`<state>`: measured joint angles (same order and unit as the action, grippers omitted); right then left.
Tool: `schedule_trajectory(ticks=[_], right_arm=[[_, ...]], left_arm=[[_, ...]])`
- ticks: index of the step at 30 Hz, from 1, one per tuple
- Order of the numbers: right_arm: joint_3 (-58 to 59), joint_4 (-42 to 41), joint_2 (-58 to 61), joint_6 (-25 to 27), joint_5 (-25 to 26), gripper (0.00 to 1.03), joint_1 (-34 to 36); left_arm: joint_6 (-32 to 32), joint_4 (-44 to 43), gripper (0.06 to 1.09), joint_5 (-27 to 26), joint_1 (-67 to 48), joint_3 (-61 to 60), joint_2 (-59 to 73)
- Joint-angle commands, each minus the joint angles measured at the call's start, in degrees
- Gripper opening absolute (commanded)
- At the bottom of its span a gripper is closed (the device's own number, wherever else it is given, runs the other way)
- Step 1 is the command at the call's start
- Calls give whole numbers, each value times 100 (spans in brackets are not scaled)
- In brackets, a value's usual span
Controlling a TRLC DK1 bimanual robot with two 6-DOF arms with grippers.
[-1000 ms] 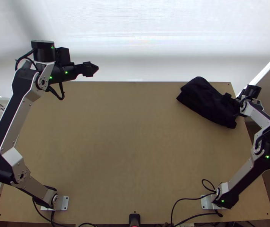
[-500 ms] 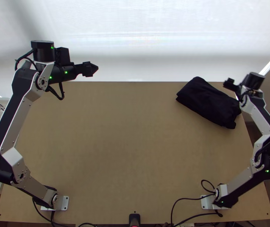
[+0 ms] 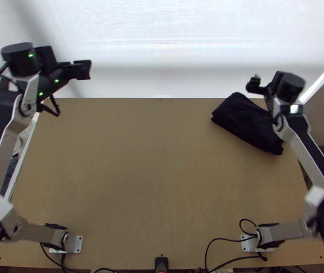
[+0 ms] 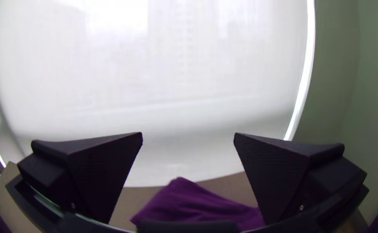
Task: Fold the t-shirt
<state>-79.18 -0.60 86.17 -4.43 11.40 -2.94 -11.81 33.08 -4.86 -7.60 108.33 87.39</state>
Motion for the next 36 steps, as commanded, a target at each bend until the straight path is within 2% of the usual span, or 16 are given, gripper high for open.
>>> schedule_trajectory(ticks=[1, 4, 8, 15, 20, 27, 36], right_arm=[[-151, 25, -927, 153, 82, 99, -40], [-116, 174, -1568, 276, 73, 99, -40], [333, 166, -2623, 557, 73, 99, -198], [1080, 438, -4196, 838, 73, 99, -462], [1343, 1361, -4934, 706, 73, 99, -603], [2609, 1440, -6130, 750, 64, 99, -664], [4191, 1765, -7562, 715, 64, 99, -1350]], left_arm=[[267, -241, 105, 249, 100, -410, -645], [417, -513, 105, 372, 276, -990, -1181], [628, -1040, 105, 891, 426, -1965, -2104], [830, -1735, 105, 908, 1120, -3512, -3756], [839, -2921, 105, 908, 1480, -5164, -5154], [847, -3334, 105, 996, 1867, -6527, -6384], [1313, -3748, 104, 996, 2043, -8162, -7984]])
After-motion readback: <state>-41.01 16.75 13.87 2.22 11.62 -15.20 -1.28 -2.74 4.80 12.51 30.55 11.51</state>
